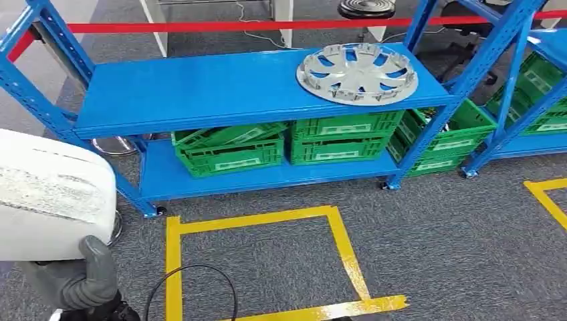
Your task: Take the parts from the cabinet and place them on the table.
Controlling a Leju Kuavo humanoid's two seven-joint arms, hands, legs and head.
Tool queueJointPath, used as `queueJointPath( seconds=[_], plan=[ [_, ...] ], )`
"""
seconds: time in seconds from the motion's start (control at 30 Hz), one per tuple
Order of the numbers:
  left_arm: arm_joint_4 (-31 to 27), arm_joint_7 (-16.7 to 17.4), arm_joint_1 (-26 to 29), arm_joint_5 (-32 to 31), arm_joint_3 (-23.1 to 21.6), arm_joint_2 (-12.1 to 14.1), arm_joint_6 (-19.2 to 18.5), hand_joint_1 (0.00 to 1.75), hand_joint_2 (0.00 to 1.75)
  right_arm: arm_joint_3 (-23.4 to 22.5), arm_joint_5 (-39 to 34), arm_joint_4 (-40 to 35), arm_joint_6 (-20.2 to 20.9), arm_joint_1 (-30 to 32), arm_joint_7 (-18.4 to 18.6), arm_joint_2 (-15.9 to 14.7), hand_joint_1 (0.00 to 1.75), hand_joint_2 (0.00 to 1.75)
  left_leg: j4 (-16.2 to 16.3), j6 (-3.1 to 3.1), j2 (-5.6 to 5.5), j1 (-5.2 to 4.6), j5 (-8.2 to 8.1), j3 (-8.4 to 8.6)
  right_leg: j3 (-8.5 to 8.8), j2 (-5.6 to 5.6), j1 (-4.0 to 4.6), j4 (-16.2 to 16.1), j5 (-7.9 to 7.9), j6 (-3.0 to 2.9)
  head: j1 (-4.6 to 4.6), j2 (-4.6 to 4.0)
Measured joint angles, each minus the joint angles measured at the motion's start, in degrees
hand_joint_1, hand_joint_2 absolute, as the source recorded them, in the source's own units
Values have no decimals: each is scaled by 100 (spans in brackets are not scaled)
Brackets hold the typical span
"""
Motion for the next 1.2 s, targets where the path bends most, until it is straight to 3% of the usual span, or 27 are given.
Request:
queueJointPath(
  seconds=[0.03, 0.1, 0.13, 0.17, 0.2, 0.27, 0.33, 0.37, 0.4, 0.43, 0.47, 0.5, 0.63, 0.67, 0.7, 0.73, 0.8, 0.83, 0.9, 0.93, 0.97, 1.0, 1.03, 1.07, 1.13, 1.17, 1.2],
  plan=[
    [2, 0, 3, -7, -11, -2, 27, 175, 175, 0, 29, 2, 11, 5, 2, 0, 0, 0, 24, -19, -9, -12, 63, -21, 75, -24, -24, -344, -169, -17, -4, 2],
    [2, 0, 28, -9, -24, 2, 103, 175, 175, 15, 140, 13, 50, 4, 6, 2, 0, 0, 12, -62, -88, -1, 185, -64, 33, -125, 16, -333, -172, -61, -13, 0],
    [2, 0, 48, -18, -26, 4, 134, 175, 175, 29, 188, 22, 90, 24, 29, 15, 0, 0, 16, -96, -143, 6, 220, -82, 11, -195, -20, -353, -115, -130, -11, 0],
    [2, 0, 74, -42, -26, 4, 186, 175, 175, 41, 229, 31, 140, 22, 55, 20, 0, 0, 100, -125, -112, 26, 71, -135, -16, -287, -33, -353, -83, -182, -26, 2],
    [2, 0, 90, -57, -26, 11, 221, 175, 175, 63, 274, 31, 180, 26, 96, 20, 0, 0, 337, -160, -74, 35, -222, -201, -42, -336, -31, -352, -53, -216, -73, 0],
    [2, 0, 128, -52, -28, 17, 291, 175, 175, 116, 407, 31, 276, 35, 230, 20, 0, 0, 1203, -234, -59, 63, -814, -425, -104, -478, -29, -344, -5, -221, -101, 0],
    [2, 0, 201, -42, -35, 24, 366, 175, 175, 184, 492, 31, 355, 51, 343, 20, 0, 0, 1763, -281, -50, 87, -921, -494, -159, -606, -29, -323, 23, -208, -101, 0],
    [2, 0, 235, -46, -44, 28, 400, 175, 175, 207, 496, 31, 383, 49, 396, 20, 0, 0, 1704, -286, -43, 98, -824, -385, -185, -664, -30, -300, 28, -201, -103, 0],
    [2, 0, 264, -46, -57, 35, 416, 175, 175, 214, 492, 28, 459, 41, 493, 20, 0, 0, 1385, -287, -14, 111, -636, -165, -207, -727, -30, -270, 25, -197, -105, 0],
    [2, 0, 284, -40, -81, 41, 414, 175, 175, 216, 490, 28, 542, 27, 564, 20, 0, 0, 847, -274, 68, 116, -416, 161, -217, -788, -30, -239, 9, -174, -101, 0],
    [2, 0, 292, -31, -96, 44, 402, 175, 175, 223, 505, 24, 604, 10, 588, 20, 0, 0, 338, -253, 248, 113, -298, 446, -161, -833, -21, -208, -14, -140, -105, 0],
    [2, 0, 289, 2, -109, 50, 383, 175, 175, 234, 523, 19, 639, 2, 608, 20, 0, 0, 196, -220, 395, 61, -425, 565, -245, -872, 25, -185, -28, -117, -110, 0],
    [-6, 0, 354, 63, -103, 61, 359, 175, 175, 271, 581, -9, 647, -15, 560, 20, 0, 0, 82, -22, 242, 67, -436, 443, -210, -1047, 62, -173, -2, -14, -79, 2],
    [-33, 0, 396, 72, -96, 57, 350, 175, 175, 295, 601, -15, 652, -16, 557, 20, 0, 0, 39, 22, 204, 101, -403, 454, -296, -868, 40, -132, -97, 21, -81, 0],
    [-68, 0, 405, 85, -83, 57, 337, 175, 175, 315, 617, -15, 673, -18, 542, 20, 0, 0, 31, 52, 167, 101, -384, 434, -394, -580, 29, 69, -244, 37, -55, 0],
    [-77, 0, 402, 94, -74, 52, 308, 175, 175, 321, 621, -15, 687, -19, 511, 20, 0, 0, 32, 79, 114, 99, -368, 402, -603, -437, 21, 500, -461, 44, -48, 0],
    [-92, 0, 434, 118, -52, 50, 263, 175, 175, 348, 627, -15, 689, -48, 498, 20, 0, 0, 34, 108, 10, 70, -348, 367, -1084, -366, 32, 1481, -806, 57, -48, 0],
    [-94, 0, 450, 118, -44, 48, 250, 175, 175, 359, 634, -15, 689, -51, 492, 20, 0, 0, 40, 115, -66, 54, -341, 362, -1252, -363, 36, 1780, -822, 55, -46, 0],
    [-98, 0, 462, 118, -28, 37, 241, 175, 175, 365, 643, -15, 691, -46, 494, 20, 0, 0, 48, 118, -228, 29, -330, 368, -1149, -339, 39, 1447, -413, 9, -46, 0],
    [-111, 0, 463, 116, -22, 35, 236, 175, 175, 367, 645, -15, 700, -40, 494, 20, 0, 0, 60, 112, -322, 17, -325, 368, -958, -274, 39, 958, -97, -25, -46, 0],
    [-127, 0, 463, 114, -13, 28, 236, 175, 175, 369, 656, -15, 722, -32, 494, 20, 0, 0, 73, 105, -397, 11, -321, 366, -769, -106, 37, 461, 179, -71, -44, 0],
    [-136, 0, 463, 111, -2, 22, 236, 175, 175, 374, 669, -15, 735, -13, 494, 17, 0, 0, 77, 93, -450, 16, -315, 346, -669, 203, 27, 226, 194, -125, -53, 0],
    [-146, 0, 460, 111, 7, 11, 234, 175, 175, 387, 682, -13, 739, -4, 483, 17, 0, 0, 117, 64, -540, -8, -298, 302, -648, 233, 6, 92, 196, -134, -66, 0],
    [-168, 0, 470, 107, 13, 7, 230, 175, 175, 402, 695, -13, 748, -10, 494, 15, 0, 0, 120, 21, -579, 10, -270, 241, -591, 159, 24, -2, 111, -133, -37, 0],
    [-203, 0, 528, 109, 26, 7, 230, 175, 175, 411, 702, -13, 750, -13, 494, 17, 0, 0, 88, -72, -717, 27, -187, 177, -580, 53, 25, -5, 166, -172, -42, 0],
    [-227, 0, 543, 109, 30, 5, 230, 175, 175, 415, 700, -11, 750, -10, 496, 53, 0, 0, 130, -80, -685, 20, -215, 153, -567, -54, -47, -76, 217, -193, -38, 0],
    [-251, 0, 541, 107, 31, 0, 232, 175, 175, 413, 685, -22, 750, -10, 516, 44, 0, 0, 247, -133, -373, -12, -338, 104, -553, -124, -35, -98, 232, -213, -97, 0]
  ],
)
